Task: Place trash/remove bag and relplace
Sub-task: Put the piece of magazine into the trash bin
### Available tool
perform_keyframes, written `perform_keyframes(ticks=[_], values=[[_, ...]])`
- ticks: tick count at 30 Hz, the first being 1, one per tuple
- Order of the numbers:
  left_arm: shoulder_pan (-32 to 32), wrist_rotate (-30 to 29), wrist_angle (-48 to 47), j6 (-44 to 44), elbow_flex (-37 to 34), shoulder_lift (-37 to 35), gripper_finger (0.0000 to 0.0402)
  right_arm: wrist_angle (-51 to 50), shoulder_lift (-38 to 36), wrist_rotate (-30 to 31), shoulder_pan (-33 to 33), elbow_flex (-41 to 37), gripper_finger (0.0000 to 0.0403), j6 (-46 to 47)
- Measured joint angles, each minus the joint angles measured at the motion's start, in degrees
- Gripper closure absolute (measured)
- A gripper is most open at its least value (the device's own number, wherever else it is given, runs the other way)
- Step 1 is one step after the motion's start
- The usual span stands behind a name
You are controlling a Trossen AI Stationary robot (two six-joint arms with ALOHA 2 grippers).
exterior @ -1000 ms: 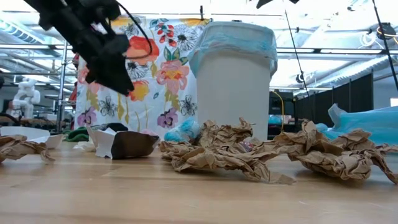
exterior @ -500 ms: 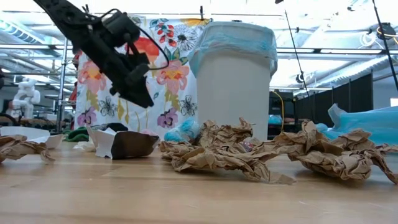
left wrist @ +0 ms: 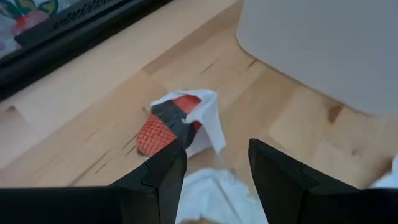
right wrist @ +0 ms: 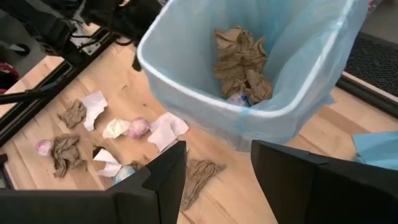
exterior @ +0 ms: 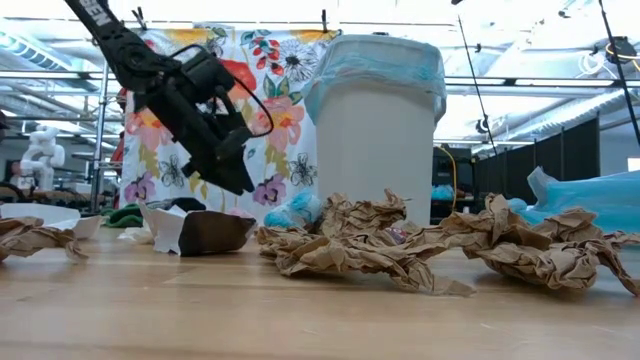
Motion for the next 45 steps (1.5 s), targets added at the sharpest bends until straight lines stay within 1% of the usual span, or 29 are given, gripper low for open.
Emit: perform_keyframes(ticks=[5, 10, 14, 17, 20, 21, 22, 23, 25, 27, 31, 33, 35, 37, 38, 42, 45], values=[[0.57, 1.70, 5.76, -1.43, 0.00, 4.12, 0.0224, -0.01, 0.01, 3.32, 2.10, 0.00, 0.0229, 1.13], [0.57, 1.75, 10.46, -1.39, 0.02, 8.68, 0.0224, -0.02, 0.01, 3.49, 3.70, 0.00, 0.0229, 2.43], [0.59, -0.30, 14.14, -1.42, 0.04, 11.70, 0.0232, 0.00, 0.02, 3.50, 4.62, 0.00, 0.0229, 3.53], [0.59, -0.70, 15.57, -1.37, 0.16, 13.34, 0.0268, 0.00, 0.02, 3.50, 4.96, 0.00, 0.0229, 4.31], [0.59, -0.75, 15.13, -1.38, 0.97, 14.20, 0.0333, 0.00, 0.02, 3.53, 4.97, 0.00, 0.0229, 4.46], [0.59, -0.43, 15.01, -1.40, 1.17, 14.20, 0.0361, 0.00, 0.02, 3.53, 4.95, 0.00, 0.0229, 4.45], [0.59, 0.50, 14.99, -1.42, 1.42, 14.05, 0.0381, 0.00, 0.02, 3.55, 4.94, 0.00, 0.0229, 4.44], [0.55, 1.43, 14.97, -1.71, 1.82, 13.80, 0.0389, 0.00, 0.02, 3.71, 4.94, 0.00, 0.0229, 4.41], [0.03, 1.88, 14.88, -2.89, 2.67, 13.07, 0.0393, -0.23, 0.02, 4.69, 4.94, 0.00, 0.0229, 4.41], [-0.59, 2.45, 13.07, -2.96, 3.42, 11.22, 0.0397, -1.62, 0.02, 4.96, 4.94, 0.00, 0.0229, 4.66], [-2.28, 2.73, 6.67, -3.94, 5.63, 4.05, 0.0398, -6.60, 0.02, 5.06, 5.34, -0.51, 0.0229, 7.53], [-3.25, 1.24, 2.04, -3.87, 6.13, -0.36, 0.0399, -8.87, 0.00, 5.21, 6.44, -1.78, 0.0229, 9.32], [-4.24, -1.95, -2.29, -2.90, 6.85, -4.84, 0.0399, -10.37, 0.04, 5.05, 8.05, -3.53, 0.0229, 11.45], [-4.79, -4.32, -4.95, -1.98, 7.47, -9.30, 0.0399, -11.18, 0.03, 4.74, 9.90, -5.75, 0.0229, 14.24], [-4.85, -4.55, -6.34, -1.40, 7.65, -11.54, 0.0400, -11.12, 0.01, 4.64, 10.98, -7.16, 0.0229, 15.64], [-5.13, -4.47, -8.67, -1.38, 9.29, -18.57, 0.0400, -9.39, 0.07, 4.64, 15.24, -13.92, 0.0229, 21.83], [-5.49, -3.94, -9.07, -3.55, 11.51, -21.66, 0.0400, -5.65, 0.07, 4.62, 18.00, -19.52, 0.0229, 25.64]])
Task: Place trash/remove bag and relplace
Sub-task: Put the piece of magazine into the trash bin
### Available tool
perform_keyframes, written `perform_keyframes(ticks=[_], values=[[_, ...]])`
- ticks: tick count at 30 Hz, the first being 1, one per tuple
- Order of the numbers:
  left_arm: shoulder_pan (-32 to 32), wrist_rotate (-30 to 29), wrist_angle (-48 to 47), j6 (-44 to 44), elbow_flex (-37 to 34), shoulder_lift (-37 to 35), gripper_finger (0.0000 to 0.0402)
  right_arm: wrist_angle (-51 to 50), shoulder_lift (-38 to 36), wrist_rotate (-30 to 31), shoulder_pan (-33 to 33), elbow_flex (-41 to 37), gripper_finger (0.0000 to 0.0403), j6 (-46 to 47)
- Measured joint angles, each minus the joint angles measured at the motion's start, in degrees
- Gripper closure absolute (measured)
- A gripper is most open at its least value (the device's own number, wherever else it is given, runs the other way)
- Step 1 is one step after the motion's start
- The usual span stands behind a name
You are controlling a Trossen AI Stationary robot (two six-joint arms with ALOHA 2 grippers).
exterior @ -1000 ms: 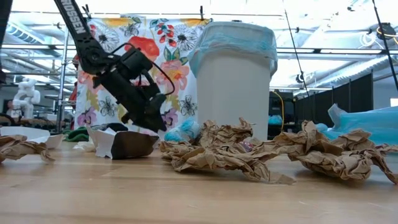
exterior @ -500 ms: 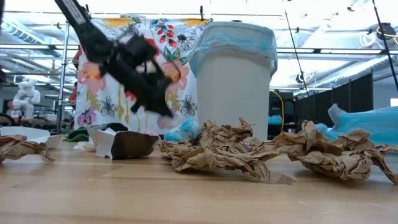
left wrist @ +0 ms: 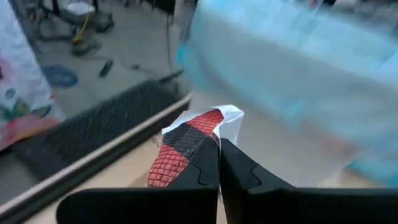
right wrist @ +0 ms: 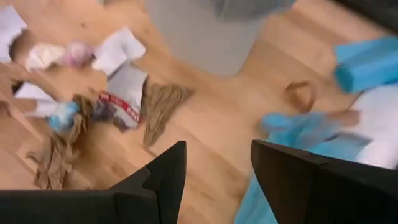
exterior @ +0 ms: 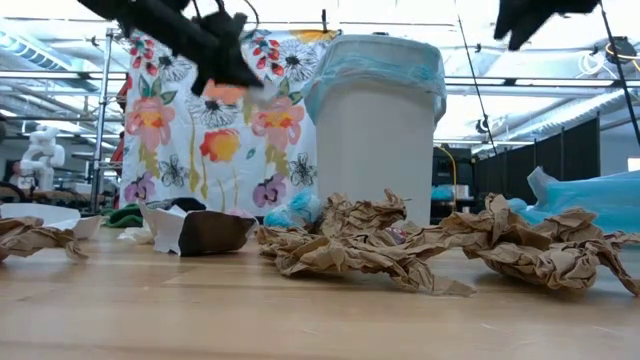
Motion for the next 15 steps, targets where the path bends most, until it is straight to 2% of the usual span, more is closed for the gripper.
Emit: perform_keyframes(ticks=[6, 10, 15], values=[[-0.10, 4.66, -0.53, -0.45, 10.36, 0.80, 0.0401, 13.39, 0.00, 0.01, 3.56, -10.99, 0.0229, 4.57], [-1.24, 5.82, -2.25, 3.12, 20.24, 6.49, 0.0401, 23.32, 0.00, -0.11, 4.36, -16.76, 0.0229, 4.90], [-2.33, 8.37, -5.60, 5.69, 32.31, 15.81, 0.0401, 30.09, 0.00, -0.07, 4.57, -20.29, 0.0229, 4.86]])
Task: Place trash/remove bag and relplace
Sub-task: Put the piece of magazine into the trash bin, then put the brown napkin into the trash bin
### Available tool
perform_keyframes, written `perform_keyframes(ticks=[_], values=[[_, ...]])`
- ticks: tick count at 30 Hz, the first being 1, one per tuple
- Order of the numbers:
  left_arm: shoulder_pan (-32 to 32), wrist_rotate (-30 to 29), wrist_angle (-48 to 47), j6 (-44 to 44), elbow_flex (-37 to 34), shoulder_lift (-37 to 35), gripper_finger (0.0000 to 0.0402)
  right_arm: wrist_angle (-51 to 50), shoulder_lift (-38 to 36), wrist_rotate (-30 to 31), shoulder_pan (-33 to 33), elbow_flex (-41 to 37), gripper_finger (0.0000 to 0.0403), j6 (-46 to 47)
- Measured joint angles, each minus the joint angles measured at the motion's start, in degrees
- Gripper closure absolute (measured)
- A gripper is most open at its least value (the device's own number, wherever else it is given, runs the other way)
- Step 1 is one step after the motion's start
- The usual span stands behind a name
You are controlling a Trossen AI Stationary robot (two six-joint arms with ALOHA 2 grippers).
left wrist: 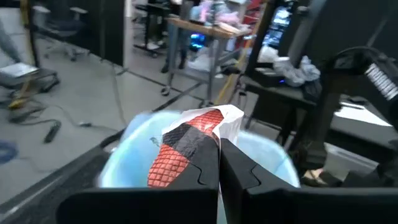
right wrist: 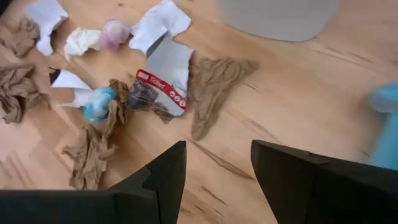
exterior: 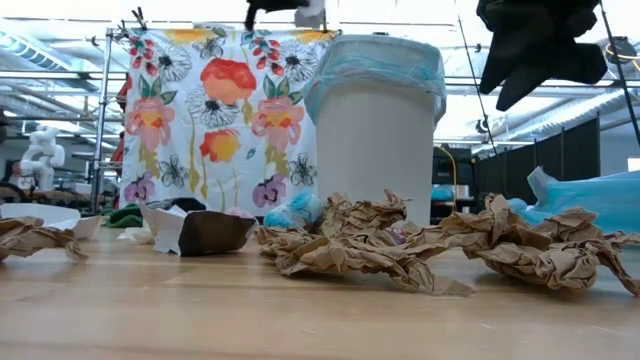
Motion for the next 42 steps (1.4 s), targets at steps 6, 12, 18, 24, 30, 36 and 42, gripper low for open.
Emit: perform_keyframes(ticks=[6, 12, 18, 24, 30, 36, 42], values=[[-1.40, 4.66, -0.29, -3.34, 6.54, 8.87, 0.0376, 1.47, -0.04, 0.24, -0.02, -0.54, 0.0229, -0.01], [-1.29, 6.65, 0.04, -5.50, 8.00, 13.47, 0.0306, 1.60, -0.04, 0.00, -0.02, -0.54, 0.0229, -0.63], [-1.32, 6.65, -1.37, -6.57, 7.97, 15.38, 0.0246, 1.88, -0.04, 0.02, -0.02, -0.54, 0.0229, -1.40], [-2.24, 7.68, -9.68, -6.66, 7.96, 11.51, 0.0238, 3.09, 0.07, 0.15, -0.37, -0.54, 0.0229, -5.23], [-6.44, 0.50, -19.44, -4.99, 8.00, 4.44, 0.0237, 5.37, 1.43, -0.13, -2.10, -0.54, 0.0229, -11.24], [-11.56, -5.85, -23.13, -9.39, 1.65, -2.41, 0.0237, 7.42, 5.36, -5.59, -5.40, -0.54, 0.0229, -13.06], [-17.35, -11.13, -18.18, -19.34, -12.82, -10.58, 0.0237, 8.48, 9.83, -9.34, -8.94, -0.54, 0.0229, -10.35]])
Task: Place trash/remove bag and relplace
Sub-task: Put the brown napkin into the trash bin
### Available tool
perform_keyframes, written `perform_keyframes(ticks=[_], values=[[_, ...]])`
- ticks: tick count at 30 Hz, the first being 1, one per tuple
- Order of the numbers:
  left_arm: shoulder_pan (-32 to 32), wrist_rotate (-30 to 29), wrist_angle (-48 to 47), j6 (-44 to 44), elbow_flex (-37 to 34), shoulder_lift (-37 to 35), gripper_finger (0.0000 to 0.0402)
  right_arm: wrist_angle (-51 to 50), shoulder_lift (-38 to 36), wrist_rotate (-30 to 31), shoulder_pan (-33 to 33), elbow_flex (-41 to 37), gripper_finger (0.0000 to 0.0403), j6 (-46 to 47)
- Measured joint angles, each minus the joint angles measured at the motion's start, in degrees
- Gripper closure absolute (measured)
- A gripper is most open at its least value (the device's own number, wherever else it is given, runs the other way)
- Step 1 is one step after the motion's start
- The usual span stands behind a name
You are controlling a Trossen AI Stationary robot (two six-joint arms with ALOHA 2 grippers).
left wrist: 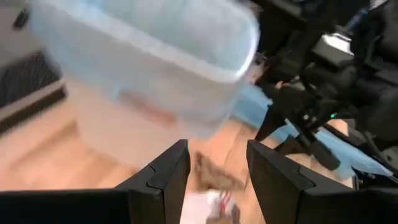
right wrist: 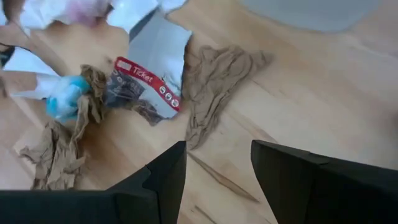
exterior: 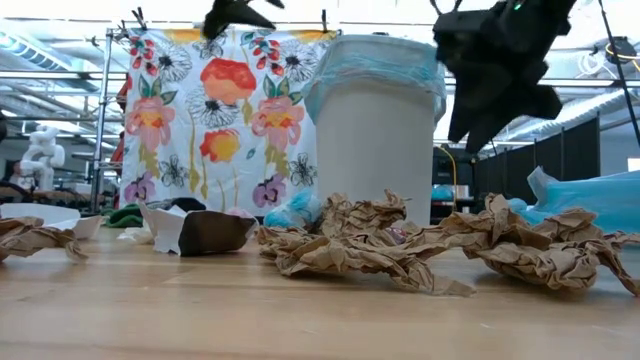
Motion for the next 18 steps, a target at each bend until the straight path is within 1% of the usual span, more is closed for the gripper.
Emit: perform_keyframes(ticks=[3, 8, 12, 18], values=[[-3.41, -3.18, 2.82, -5.78, -6.87, -3.49, 0.0237, 1.67, 2.60, -2.81, -1.95, 0.00, 0.0229, -1.40], [-10.07, -8.93, 5.05, -15.09, -14.89, -7.89, 0.0237, 3.98, 6.44, -3.03, -4.54, 0.00, 0.0229, -2.97], [-15.49, -15.13, 5.20, -19.72, -16.95, -8.66, 0.0237, 6.25, 9.98, -5.58, -6.62, 0.00, 0.0229, -5.93], [-21.93, -20.78, 4.21, -23.93, -17.47, -8.62, 0.0237, 14.47, 16.18, -8.49, -8.56, -0.02, 0.0229, -8.87]])
